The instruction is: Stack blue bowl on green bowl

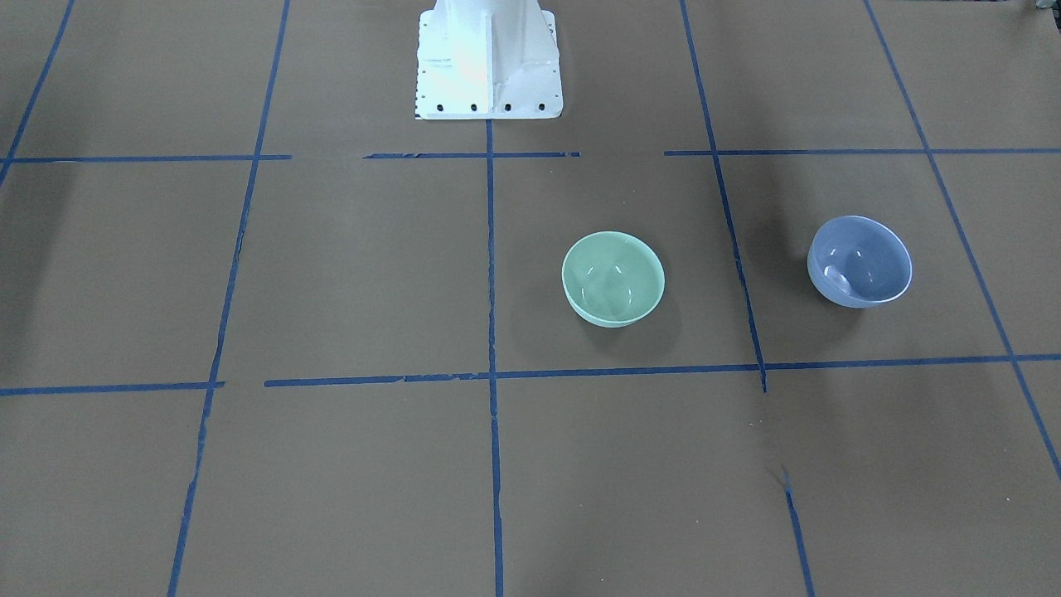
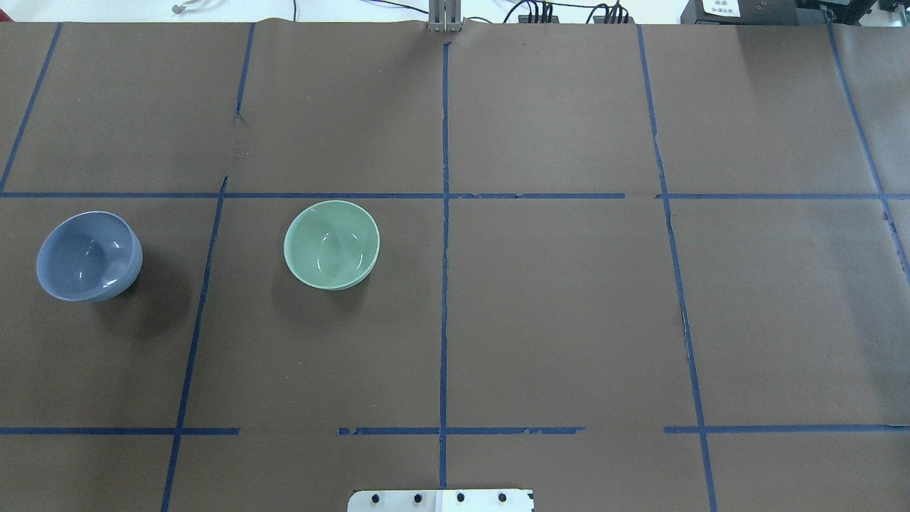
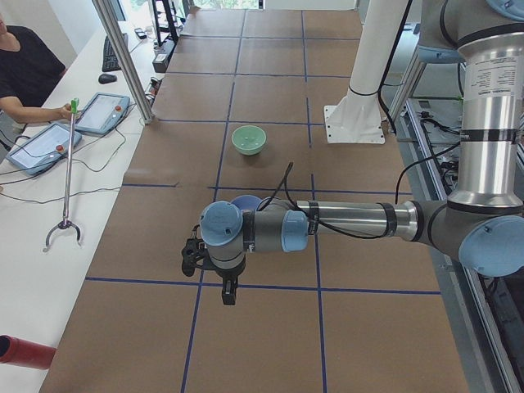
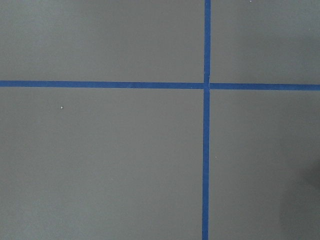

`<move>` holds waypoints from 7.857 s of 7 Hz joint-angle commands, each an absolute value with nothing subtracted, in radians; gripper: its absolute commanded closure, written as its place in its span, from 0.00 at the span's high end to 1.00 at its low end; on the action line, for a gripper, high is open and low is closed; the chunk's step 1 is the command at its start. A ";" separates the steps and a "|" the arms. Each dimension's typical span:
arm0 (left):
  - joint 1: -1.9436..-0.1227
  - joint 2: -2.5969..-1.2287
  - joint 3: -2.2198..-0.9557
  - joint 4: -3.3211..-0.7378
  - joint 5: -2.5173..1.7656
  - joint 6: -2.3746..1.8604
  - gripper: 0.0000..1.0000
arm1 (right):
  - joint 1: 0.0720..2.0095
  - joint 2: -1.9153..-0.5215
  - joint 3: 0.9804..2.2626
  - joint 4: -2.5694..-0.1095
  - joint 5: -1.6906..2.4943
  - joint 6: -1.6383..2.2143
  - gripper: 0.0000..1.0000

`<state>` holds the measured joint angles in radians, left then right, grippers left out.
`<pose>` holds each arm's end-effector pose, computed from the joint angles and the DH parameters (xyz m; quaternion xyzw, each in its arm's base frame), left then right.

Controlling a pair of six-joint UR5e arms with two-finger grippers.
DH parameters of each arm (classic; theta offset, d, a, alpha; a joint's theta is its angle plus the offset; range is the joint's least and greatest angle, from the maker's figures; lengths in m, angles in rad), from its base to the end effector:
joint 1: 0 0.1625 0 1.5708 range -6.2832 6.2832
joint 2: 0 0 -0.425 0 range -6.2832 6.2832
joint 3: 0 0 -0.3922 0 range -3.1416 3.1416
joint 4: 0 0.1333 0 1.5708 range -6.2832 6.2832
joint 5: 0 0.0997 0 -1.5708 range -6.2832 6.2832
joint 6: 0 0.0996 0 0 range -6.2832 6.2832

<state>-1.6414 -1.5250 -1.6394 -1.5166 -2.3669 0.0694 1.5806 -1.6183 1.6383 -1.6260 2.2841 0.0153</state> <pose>-0.0951 -0.4646 0.6509 0.0127 0.3876 -0.0066 0.9217 0.0727 -0.4682 0.6580 -0.0175 -0.3490 0.0179 0.9368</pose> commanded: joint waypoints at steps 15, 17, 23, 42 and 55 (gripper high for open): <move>-1.106 -1.516 -1.665 -2.115 -2.286 -0.762 1.00 | 1.582 -1.618 1.638 -1.626 2.284 0.015 1.00; -1.072 -1.516 -1.617 -2.152 -2.266 -0.764 1.00 | 1.582 -1.618 1.638 -1.626 2.284 0.015 1.00; -1.026 -1.516 -1.606 -2.154 -2.267 -0.749 0.51 | 1.582 -1.618 1.638 -1.626 2.284 0.015 1.00; -0.787 -1.997 -1.795 -1.762 -2.281 -1.261 0.00 | 1.580 -1.618 1.638 -1.626 2.284 0.015 1.00; -0.832 -1.971 -1.779 -1.853 -2.229 -1.205 1.00 | 1.580 -1.618 1.638 -1.626 2.284 0.015 1.00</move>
